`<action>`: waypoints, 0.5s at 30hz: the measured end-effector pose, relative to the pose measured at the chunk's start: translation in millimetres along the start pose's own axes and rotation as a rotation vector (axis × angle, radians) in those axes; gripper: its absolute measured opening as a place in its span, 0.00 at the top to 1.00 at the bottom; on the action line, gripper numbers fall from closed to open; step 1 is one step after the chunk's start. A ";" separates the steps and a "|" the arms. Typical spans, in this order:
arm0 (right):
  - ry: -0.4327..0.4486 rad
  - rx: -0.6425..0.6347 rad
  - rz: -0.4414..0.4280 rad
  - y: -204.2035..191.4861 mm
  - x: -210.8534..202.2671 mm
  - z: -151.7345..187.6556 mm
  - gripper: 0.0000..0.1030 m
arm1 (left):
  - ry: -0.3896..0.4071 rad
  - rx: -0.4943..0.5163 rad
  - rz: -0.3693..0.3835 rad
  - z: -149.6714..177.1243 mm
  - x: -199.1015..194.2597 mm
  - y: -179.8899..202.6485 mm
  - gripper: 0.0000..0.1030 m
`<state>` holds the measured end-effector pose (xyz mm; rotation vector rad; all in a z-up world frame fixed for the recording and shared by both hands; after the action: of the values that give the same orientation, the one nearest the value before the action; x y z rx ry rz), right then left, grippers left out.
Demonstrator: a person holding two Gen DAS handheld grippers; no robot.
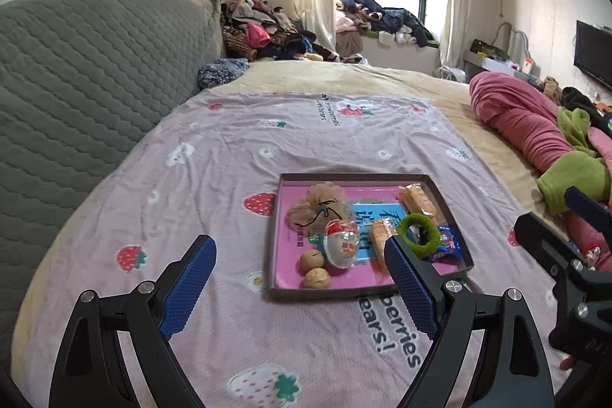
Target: Organize objects
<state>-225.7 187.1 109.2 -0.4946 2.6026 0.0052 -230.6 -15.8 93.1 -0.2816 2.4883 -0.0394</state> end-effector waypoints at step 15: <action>-0.028 -0.003 0.013 -13.6 -52.3 8.9 0.01 | 0.009 0.008 -0.036 25.1 -60.5 -25.0 0.12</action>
<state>-174.1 193.2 126.8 -0.4752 2.5788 0.0204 -163.5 -26.5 110.9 -0.3236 2.4912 -0.0663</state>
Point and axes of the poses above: each gripper's, at about its wrist camera, not at the fingertips, and x roughly the way its jaws point, y to its right, z to its underside, the point moved 8 cm from there along x, roughly the way its jaws point, and after that the axes turned 11 degrees about -z, right-handed, at the moved point
